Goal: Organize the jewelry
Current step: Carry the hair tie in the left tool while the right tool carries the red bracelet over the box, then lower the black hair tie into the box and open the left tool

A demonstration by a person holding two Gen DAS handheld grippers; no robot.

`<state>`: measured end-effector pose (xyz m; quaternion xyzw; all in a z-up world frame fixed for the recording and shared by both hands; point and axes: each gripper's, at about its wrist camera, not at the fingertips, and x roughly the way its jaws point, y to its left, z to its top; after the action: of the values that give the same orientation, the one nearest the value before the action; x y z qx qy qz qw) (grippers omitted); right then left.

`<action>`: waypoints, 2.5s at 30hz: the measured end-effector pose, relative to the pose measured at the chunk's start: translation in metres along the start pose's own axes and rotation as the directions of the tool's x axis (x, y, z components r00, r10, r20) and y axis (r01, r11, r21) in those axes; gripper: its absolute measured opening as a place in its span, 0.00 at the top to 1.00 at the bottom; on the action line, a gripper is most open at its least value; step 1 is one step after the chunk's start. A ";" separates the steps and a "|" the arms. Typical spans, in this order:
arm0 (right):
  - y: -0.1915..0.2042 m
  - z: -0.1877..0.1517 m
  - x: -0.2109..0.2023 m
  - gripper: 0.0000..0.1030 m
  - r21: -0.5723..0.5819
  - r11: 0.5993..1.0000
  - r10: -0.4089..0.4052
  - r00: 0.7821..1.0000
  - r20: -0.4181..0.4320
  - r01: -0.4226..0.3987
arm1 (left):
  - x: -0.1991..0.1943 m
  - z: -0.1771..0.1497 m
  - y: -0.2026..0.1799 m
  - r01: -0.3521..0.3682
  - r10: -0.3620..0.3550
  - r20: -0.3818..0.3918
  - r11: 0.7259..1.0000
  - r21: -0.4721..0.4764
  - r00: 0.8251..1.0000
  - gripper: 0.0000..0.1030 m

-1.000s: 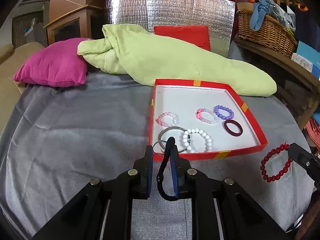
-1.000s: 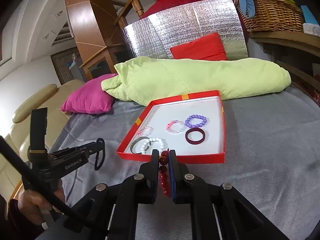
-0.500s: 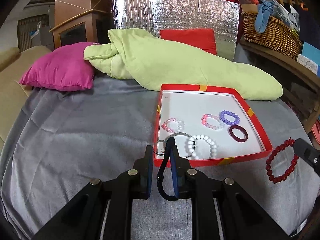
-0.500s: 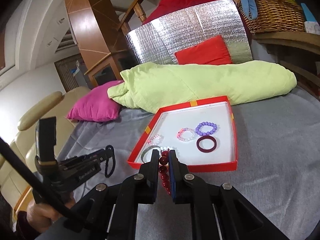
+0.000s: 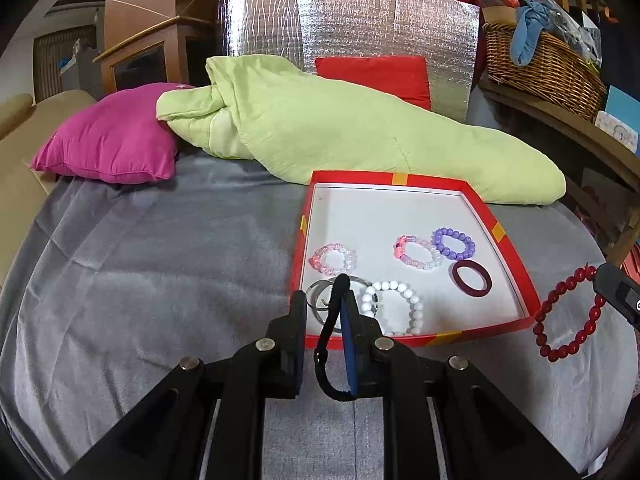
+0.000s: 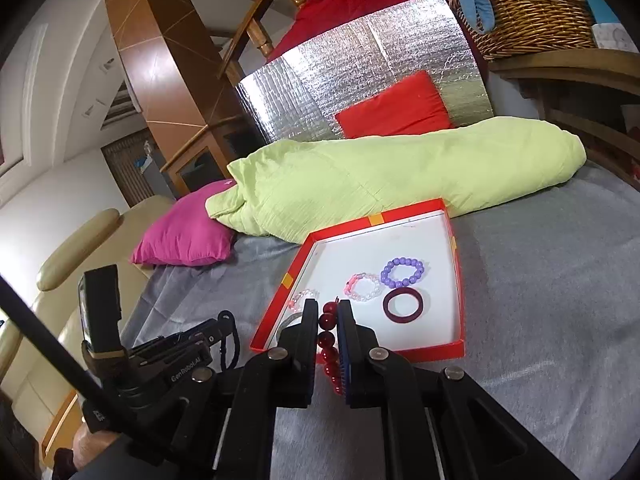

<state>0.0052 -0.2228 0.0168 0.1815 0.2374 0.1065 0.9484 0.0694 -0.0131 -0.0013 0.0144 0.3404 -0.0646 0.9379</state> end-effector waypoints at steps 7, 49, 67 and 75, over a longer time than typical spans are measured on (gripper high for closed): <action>-0.002 0.006 0.002 0.90 -0.002 1.000 -0.004 1.000 0.008 0.004 | 0.004 0.005 -0.003 0.005 -0.005 -0.001 1.000 -0.008 1.000 0.83; -0.063 0.030 0.058 0.90 0.154 0.988 -0.013 0.999 -0.048 0.020 | 0.091 0.049 -0.036 0.187 -0.188 -0.066 0.982 -0.023 0.980 0.83; -0.038 0.017 0.085 0.90 0.153 0.987 0.061 0.993 -0.097 -0.045 | 0.126 0.060 -0.044 0.165 -0.165 -0.091 0.986 -0.006 0.982 0.83; -0.046 0.016 0.086 0.90 0.171 0.985 0.047 0.993 -0.104 -0.029 | 0.130 0.057 -0.045 0.116 -0.112 -0.098 0.993 0.031 0.989 0.83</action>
<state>0.0932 -0.2444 -0.0234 0.2599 0.2927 0.1137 0.9132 0.1988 -0.0766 -0.0396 0.0151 0.3843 -0.1234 0.9148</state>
